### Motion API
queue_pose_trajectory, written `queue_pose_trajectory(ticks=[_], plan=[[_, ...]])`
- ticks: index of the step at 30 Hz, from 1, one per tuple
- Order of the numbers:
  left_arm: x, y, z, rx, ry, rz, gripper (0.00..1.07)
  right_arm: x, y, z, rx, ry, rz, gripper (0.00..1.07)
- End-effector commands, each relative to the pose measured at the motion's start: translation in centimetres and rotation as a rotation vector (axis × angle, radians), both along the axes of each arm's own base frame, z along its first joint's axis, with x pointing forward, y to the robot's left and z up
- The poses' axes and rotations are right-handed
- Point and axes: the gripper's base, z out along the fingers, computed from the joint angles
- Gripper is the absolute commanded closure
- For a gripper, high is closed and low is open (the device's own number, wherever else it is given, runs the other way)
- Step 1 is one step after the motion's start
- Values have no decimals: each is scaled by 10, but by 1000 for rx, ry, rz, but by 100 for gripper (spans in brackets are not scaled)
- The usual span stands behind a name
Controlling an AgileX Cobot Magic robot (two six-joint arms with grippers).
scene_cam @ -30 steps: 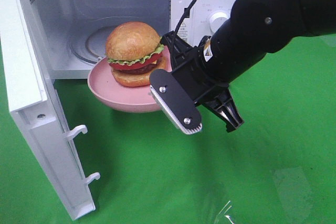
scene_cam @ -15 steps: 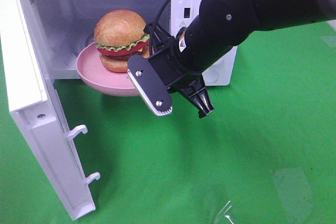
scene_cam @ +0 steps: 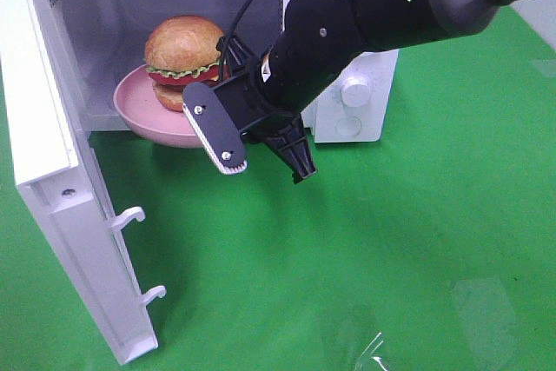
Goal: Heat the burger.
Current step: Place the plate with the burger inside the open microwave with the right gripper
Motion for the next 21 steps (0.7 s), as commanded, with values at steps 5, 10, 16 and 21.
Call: queue_pose_trajectory(ticks=[5, 10, 16, 21], plan=[[-2, -1, 0, -11, -27, -4, 3, 22, 16, 23, 105, -95, -43, 107], [-2, -1, 0, -11, -27, -4, 3, 32, 23, 24, 111, -121, -48, 107], [-2, -1, 0, -11, -27, -4, 3, 41, 30, 21, 119, -126, -55, 107], [-2, -1, 0, -11, -27, -4, 3, 52, 39, 15, 102, -134, -53, 107]])
